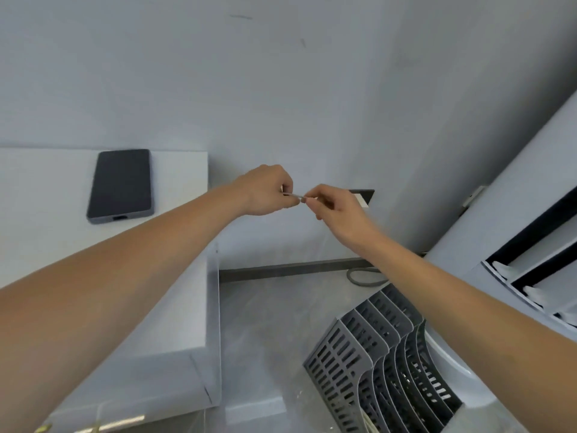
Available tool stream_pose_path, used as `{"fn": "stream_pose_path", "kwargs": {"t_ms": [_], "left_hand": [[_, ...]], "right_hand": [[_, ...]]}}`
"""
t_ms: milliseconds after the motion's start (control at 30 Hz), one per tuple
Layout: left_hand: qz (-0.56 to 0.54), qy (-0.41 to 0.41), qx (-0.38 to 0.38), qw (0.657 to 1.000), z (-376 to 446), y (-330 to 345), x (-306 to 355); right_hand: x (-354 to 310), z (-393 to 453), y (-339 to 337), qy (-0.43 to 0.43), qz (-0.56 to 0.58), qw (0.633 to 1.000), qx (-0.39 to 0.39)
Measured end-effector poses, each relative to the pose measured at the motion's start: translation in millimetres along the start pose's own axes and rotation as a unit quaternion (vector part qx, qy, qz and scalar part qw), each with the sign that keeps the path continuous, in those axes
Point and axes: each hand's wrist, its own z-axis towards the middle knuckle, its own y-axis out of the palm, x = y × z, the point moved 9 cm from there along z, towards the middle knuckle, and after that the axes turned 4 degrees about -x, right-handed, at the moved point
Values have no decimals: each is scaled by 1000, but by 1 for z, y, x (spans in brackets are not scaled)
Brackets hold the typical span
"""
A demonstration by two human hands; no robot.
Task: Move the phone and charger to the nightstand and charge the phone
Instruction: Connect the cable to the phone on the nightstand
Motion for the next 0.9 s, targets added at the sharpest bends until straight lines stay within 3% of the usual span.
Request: {"fn": "stream_pose_path", "kwargs": {"t_ms": [100, 200, 333, 467, 600, 733, 833, 900], "left_hand": [[-131, -27, -10, 991, -36, -17, -12], [-262, -86, -17, 961, -84, -31, -36], [-419, -120, 18, 900, -150, -50, -61], [-555, -144, 83, 815, -194, -64, -86], [-622, -159, 125, 757, -196, -73, -87], [-677, -168, 149, 700, -176, -76, -73], [-694, -168, 168, 680, -160, -77, -64], [-707, -169, 178, 663, -149, -75, -59]], "right_hand": [[-14, 4, 9, -1, -22, 1000, 5], [-23, 2, 8, 14, -38, 999, 29], [-36, 3, 6, 37, -68, 996, 37], [-53, 4, 21, 54, -76, 996, 6], [-80, -8, 42, 21, -84, 996, -4], [-109, -37, 53, -40, -79, 995, 49], [-127, -62, 57, -74, -58, 992, 84], [-130, -74, 63, -52, 0, 996, 72]]}}
